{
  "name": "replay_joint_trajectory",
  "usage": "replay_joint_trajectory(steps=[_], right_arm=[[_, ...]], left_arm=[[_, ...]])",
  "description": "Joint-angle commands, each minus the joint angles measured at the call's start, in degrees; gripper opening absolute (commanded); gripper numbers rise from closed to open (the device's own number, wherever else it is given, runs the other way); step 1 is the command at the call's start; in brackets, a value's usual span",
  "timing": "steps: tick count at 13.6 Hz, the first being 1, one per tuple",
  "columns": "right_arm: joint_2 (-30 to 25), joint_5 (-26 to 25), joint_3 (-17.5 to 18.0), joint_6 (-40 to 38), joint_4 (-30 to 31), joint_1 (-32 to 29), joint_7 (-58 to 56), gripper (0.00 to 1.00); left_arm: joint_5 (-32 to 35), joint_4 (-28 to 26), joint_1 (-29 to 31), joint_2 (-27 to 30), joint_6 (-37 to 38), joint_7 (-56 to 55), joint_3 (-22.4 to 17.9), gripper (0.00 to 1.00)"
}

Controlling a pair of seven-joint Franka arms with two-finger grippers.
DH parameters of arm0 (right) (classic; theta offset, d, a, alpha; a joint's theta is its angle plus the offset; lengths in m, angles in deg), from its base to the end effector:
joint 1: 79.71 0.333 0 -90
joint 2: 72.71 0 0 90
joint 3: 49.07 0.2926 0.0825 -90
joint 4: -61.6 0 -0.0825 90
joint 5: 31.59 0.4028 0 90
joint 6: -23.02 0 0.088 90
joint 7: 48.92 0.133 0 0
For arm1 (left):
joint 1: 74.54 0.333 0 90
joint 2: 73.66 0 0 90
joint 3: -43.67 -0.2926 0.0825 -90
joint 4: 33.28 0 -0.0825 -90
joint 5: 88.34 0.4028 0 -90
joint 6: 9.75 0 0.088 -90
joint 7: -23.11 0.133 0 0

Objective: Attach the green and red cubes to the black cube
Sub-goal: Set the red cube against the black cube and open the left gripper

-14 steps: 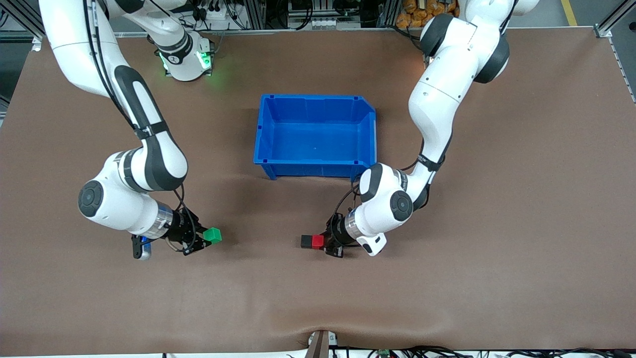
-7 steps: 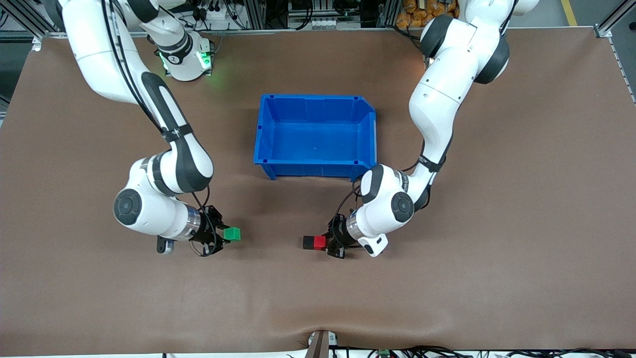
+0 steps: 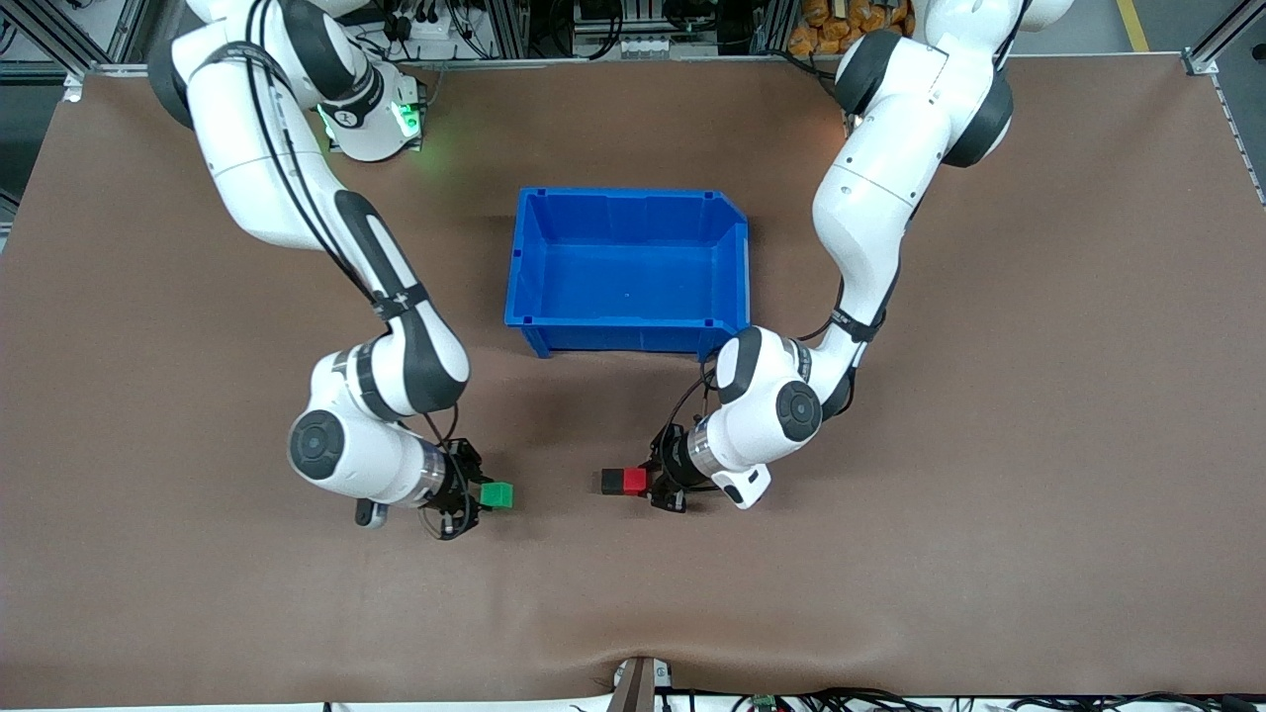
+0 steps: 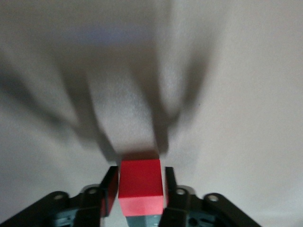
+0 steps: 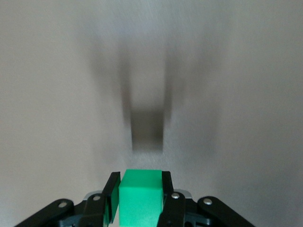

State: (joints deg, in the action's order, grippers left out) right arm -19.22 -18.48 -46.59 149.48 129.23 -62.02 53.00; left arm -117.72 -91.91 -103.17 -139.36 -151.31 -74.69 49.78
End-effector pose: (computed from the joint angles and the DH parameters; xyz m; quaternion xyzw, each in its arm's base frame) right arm 0.7239 0.2703 0.1811 -0.7008 0.7030 0.0753 0.0947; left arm 0.6746 -0.4396 0.1231 0.6919 0.6697 -0.1502 0.2239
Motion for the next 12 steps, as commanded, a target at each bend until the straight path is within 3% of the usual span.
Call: replay_joint_trajectory(steps=[1, 3, 4, 8, 12], right_arm=[[1.6, -2.5, -1.8, -1.8, -3.1, 3.6, 6.6, 0.0], [1.7, -2.6, -2.0, -2.0, -3.1, 5.2, 10.1, 0.0], [1.7, -2.6, -2.0, -2.0, -3.2, 6.0, 11.4, 0.0], [3.1, -2.8, -3.8, -1.6, -4.7, 9.0, 14.6, 0.0], [6.5, -2.7, -4.1, -1.0, -9.4, 9.6, 16.6, 0.0]], left_arm=[[-1.2, 1.0, -0.1, -0.7, 0.1, 0.3, -0.3, 0.73], [-1.2, 1.0, -0.1, -0.7, 0.1, 0.2, -0.3, 0.74], [-0.7, 1.0, 0.0, -0.3, 0.2, 0.4, -0.4, 1.0], [5.6, 1.1, 2.8, 2.1, 7.7, 3.6, -0.1, 1.0], [5.8, 1.1, 8.0, 5.6, 17.2, 12.0, 0.0, 1.0]])
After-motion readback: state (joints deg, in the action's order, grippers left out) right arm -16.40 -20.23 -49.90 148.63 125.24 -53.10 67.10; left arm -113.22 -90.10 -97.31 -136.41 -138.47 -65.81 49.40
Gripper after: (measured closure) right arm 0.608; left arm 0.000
